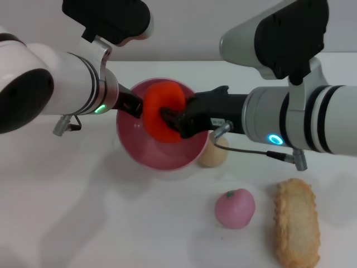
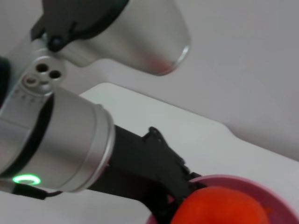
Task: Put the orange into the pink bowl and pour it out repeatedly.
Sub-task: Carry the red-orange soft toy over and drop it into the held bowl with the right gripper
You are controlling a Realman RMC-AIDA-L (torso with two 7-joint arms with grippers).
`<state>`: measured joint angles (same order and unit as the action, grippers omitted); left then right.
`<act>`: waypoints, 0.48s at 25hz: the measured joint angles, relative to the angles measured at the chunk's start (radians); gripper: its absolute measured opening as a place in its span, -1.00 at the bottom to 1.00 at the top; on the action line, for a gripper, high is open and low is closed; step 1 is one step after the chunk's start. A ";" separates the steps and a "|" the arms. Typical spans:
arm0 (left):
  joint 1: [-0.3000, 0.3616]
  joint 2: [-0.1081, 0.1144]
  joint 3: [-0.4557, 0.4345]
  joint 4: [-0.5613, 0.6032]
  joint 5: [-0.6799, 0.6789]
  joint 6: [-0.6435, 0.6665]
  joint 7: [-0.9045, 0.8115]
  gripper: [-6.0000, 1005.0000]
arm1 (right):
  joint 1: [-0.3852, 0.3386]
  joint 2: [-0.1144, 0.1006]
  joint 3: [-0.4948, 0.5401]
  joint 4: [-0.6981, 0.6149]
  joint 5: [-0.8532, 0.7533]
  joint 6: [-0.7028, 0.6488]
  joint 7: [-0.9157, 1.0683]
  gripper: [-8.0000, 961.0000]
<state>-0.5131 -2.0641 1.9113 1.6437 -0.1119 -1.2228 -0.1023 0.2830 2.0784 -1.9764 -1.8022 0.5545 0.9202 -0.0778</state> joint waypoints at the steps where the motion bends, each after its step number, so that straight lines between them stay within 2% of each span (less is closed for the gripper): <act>1: 0.000 0.000 -0.002 -0.003 0.000 0.000 0.000 -0.90 | -0.003 0.000 0.001 0.000 -0.010 -0.006 -0.001 -0.54; 7: 0.000 0.001 -0.005 -0.016 0.000 0.005 0.000 -0.90 | -0.017 0.001 0.011 0.034 -0.044 -0.064 0.000 -0.28; 12: 0.000 0.001 -0.004 -0.033 -0.001 0.009 0.000 -0.90 | -0.021 -0.001 0.025 0.075 -0.044 -0.108 0.001 0.15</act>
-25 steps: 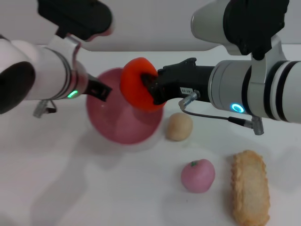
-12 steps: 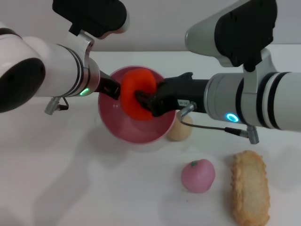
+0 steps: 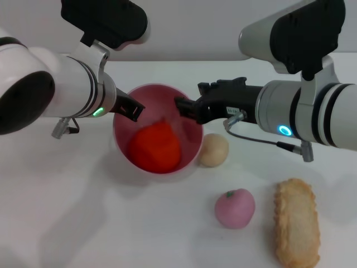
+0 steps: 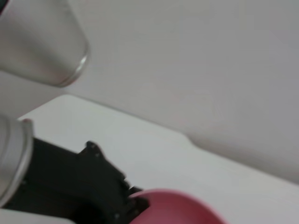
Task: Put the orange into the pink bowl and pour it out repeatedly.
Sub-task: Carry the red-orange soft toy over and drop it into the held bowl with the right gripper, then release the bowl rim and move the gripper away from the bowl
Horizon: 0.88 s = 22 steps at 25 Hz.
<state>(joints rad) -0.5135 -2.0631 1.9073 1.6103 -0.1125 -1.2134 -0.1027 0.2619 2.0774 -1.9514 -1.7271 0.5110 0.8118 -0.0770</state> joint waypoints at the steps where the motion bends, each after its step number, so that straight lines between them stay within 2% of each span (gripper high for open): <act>1: 0.000 0.000 0.000 0.000 0.000 0.002 0.000 -0.90 | -0.004 -0.001 0.000 0.006 -0.005 -0.020 -0.009 0.15; 3: 0.000 0.000 0.000 0.000 -0.001 0.006 0.000 -0.90 | -0.024 -0.001 -0.002 0.019 -0.041 -0.089 -0.037 0.16; 6: -0.001 0.000 -0.001 -0.008 -0.027 0.011 0.005 -0.90 | -0.101 0.006 -0.002 0.036 -0.206 -0.309 -0.060 0.16; 8: -0.002 0.000 -0.005 -0.012 -0.048 0.011 0.011 -0.90 | -0.162 0.010 -0.004 0.056 -0.309 -0.505 -0.060 0.17; 11: -0.010 0.000 -0.031 -0.022 -0.103 0.007 0.016 -0.90 | -0.221 0.011 0.002 0.115 -0.381 -0.745 -0.062 0.18; 13: -0.015 -0.001 -0.042 -0.027 -0.123 0.002 0.017 -0.90 | -0.235 0.010 0.005 0.180 -0.401 -0.884 -0.064 0.18; 17: -0.025 0.000 -0.077 -0.042 -0.191 -0.012 0.017 -0.90 | -0.244 0.008 -0.006 0.294 -0.407 -1.042 -0.065 0.19; 21: -0.025 0.000 -0.083 -0.049 -0.204 -0.014 0.017 -0.90 | -0.256 0.009 -0.012 0.347 -0.400 -1.113 -0.066 0.20; 22: -0.026 0.001 -0.094 -0.080 -0.256 -0.018 0.021 -0.90 | -0.259 0.008 -0.013 0.351 -0.400 -1.118 -0.066 0.20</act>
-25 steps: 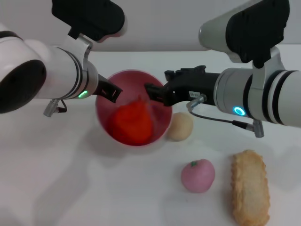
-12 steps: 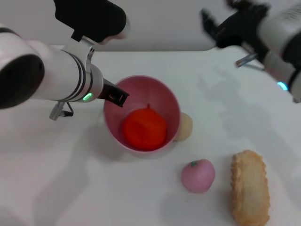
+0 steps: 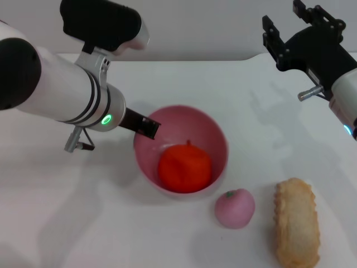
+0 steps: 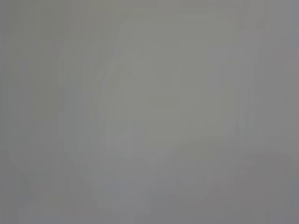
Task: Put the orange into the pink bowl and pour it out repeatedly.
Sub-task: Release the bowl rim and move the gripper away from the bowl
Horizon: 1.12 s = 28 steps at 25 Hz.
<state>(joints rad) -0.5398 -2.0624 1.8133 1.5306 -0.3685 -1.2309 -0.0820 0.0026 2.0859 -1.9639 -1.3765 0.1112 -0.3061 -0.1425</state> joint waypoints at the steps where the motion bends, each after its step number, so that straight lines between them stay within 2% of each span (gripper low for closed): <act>1: 0.000 0.000 0.000 0.000 0.000 0.000 0.000 -0.90 | -0.002 0.000 0.000 0.003 0.000 -0.003 0.000 0.21; 7: -0.004 0.000 -0.004 -0.037 -0.009 -0.001 0.001 -0.90 | -0.011 -0.001 0.006 0.008 0.001 -0.007 0.002 0.22; 8: -0.016 -0.003 -0.005 -0.088 -0.010 -0.001 -0.003 -0.90 | -0.011 -0.002 0.008 0.011 0.001 -0.008 0.004 0.22; 16: -0.027 -0.002 -0.005 -0.108 -0.011 0.008 -0.001 -0.90 | -0.011 -0.002 0.015 0.018 0.003 -0.018 0.007 0.24; 22: -0.025 -0.003 0.004 -0.121 -0.003 0.063 -0.004 -0.90 | 0.003 -0.004 0.016 0.047 0.004 -0.041 0.010 0.26; 27: -0.028 -0.002 -0.003 -0.157 -0.004 0.084 -0.002 -0.65 | 0.002 -0.005 0.024 0.060 0.005 -0.045 0.041 0.27; 28: -0.029 0.000 -0.004 -0.165 -0.001 0.105 -0.001 -0.51 | 0.004 -0.005 0.026 0.064 0.006 -0.045 0.047 0.34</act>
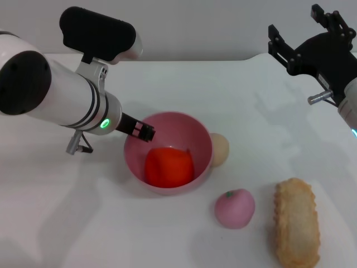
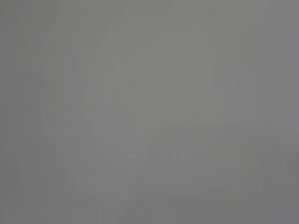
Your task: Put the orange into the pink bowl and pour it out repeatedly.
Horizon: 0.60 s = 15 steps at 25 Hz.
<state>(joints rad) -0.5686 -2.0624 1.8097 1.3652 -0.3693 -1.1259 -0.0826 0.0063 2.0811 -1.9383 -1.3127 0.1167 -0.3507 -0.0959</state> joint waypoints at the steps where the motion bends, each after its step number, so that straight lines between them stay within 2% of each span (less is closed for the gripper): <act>1: 0.001 0.000 0.000 0.000 0.003 0.009 0.002 -0.37 | 0.004 0.000 0.003 0.009 0.000 0.004 0.010 0.41; 2: 0.002 0.001 -0.002 0.001 0.009 0.016 0.004 -0.23 | 0.004 0.000 0.003 0.009 0.000 0.004 0.010 0.47; 5: 0.002 0.002 -0.015 0.012 0.048 0.028 0.006 -0.10 | 0.009 -0.001 0.003 0.018 0.001 0.009 0.013 0.68; 9: 0.003 0.002 -0.062 0.039 0.142 0.078 0.006 0.08 | 0.014 -0.001 0.014 0.030 0.001 0.010 0.023 0.71; 12: 0.042 0.003 -0.105 0.070 0.221 0.223 0.002 0.21 | 0.014 -0.002 0.037 0.050 0.001 -0.003 0.037 0.72; 14: 0.120 0.002 -0.118 0.072 0.261 0.463 0.001 0.32 | 0.010 -0.001 0.055 0.085 0.014 -0.046 0.041 0.72; 15: 0.120 0.002 -0.118 0.072 0.261 0.463 0.001 0.39 | 0.008 0.000 0.061 0.109 0.027 -0.079 0.042 0.72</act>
<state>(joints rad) -0.4484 -2.0601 1.6915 1.4377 -0.1083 -0.6634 -0.0813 0.0144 2.0811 -1.8770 -1.2035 0.1438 -0.4300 -0.0542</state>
